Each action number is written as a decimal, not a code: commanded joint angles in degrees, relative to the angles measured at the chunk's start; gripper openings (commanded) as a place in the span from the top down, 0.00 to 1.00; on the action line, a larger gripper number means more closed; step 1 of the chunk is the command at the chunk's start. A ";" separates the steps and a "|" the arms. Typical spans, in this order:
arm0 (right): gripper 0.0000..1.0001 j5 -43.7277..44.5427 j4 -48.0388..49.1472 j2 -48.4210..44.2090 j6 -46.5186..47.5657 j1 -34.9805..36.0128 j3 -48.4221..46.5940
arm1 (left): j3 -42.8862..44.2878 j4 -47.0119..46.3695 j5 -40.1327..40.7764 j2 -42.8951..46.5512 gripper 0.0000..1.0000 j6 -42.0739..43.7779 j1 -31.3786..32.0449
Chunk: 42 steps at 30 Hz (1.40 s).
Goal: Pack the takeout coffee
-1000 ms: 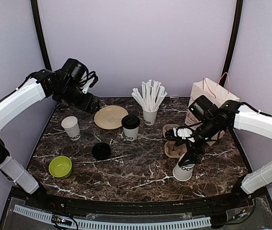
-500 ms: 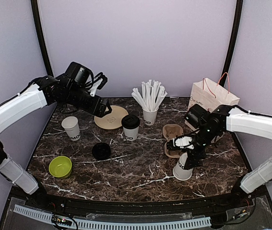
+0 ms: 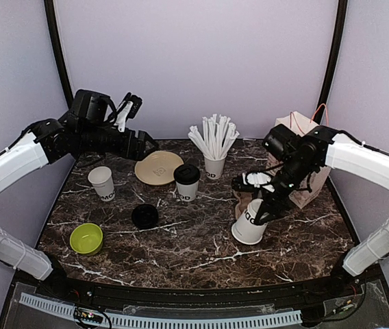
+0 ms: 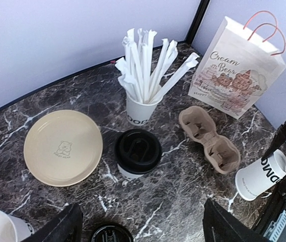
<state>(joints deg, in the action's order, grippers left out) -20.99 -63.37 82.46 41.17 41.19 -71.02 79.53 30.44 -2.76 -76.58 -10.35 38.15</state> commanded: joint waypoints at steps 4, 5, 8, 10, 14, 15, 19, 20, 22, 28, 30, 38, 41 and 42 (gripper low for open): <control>0.38 -21.00 7.49 1.27 -11.09 -4.09 -16.74 | -21.31 -41.92 -11.45 12.41 0.07 -10.12 0.64; 0.37 -23.51 9.56 2.17 -13.52 -5.16 -18.77 | -26.85 -52.27 -12.21 14.44 0.06 -11.57 0.67; 0.37 -31.47 18.77 3.73 -24.18 -8.99 -22.28 | -34.48 -66.74 -15.22 16.27 0.05 -17.81 0.98; 0.37 -36.59 29.29 3.41 -33.87 -11.42 -20.96 | -38.39 -73.95 -16.86 15.85 0.05 -21.47 1.35; 0.36 -40.12 40.47 3.54 -44.00 -12.70 -19.00 | -39.90 -84.82 -20.52 11.24 0.05 -27.69 3.44; 0.37 -40.75 40.96 4.12 -44.87 -12.73 -19.14 | -39.59 -86.88 -21.45 9.18 0.05 -28.47 3.96; 0.37 -41.92 44.03 4.32 -47.93 -12.74 -17.81 | -35.81 -88.05 -22.99 3.45 0.07 -28.51 7.58; 0.37 -42.05 44.45 4.23 -48.29 -12.75 -17.49 | -34.65 -88.57 -23.03 1.78 0.07 -28.68 7.92; 0.37 -42.20 44.73 4.08 -48.65 -12.80 -17.12 | -33.00 -89.46 -23.29 -0.83 0.10 -29.51 8.66; 0.37 -41.95 45.39 3.59 -49.03 -12.77 -15.79 | -27.25 -91.71 -26.85 -7.81 0.24 -31.35 10.52; 0.37 -41.96 45.69 3.50 -49.20 -12.79 -15.33 | -25.34 -92.44 -27.91 -9.68 0.33 -31.65 11.01; 0.31 -41.87 45.26 2.83 -48.72 -12.87 -14.53 | -23.14 -93.81 -27.71 -11.69 0.89 -32.11 11.40; 0.14 -40.09 39.70 2.14 -44.32 -14.52 -15.82 | -23.01 -87.35 -26.55 -9.10 1.00 -29.61 11.35; 0.12 -39.19 37.31 1.73 -42.13 -15.65 -16.15 | -21.65 -84.38 -25.88 -8.23 1.00 -26.91 11.38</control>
<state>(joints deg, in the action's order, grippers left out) -62.57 -20.71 86.43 -6.33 27.90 -85.95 55.09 -59.42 -29.47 -89.14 -42.17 49.34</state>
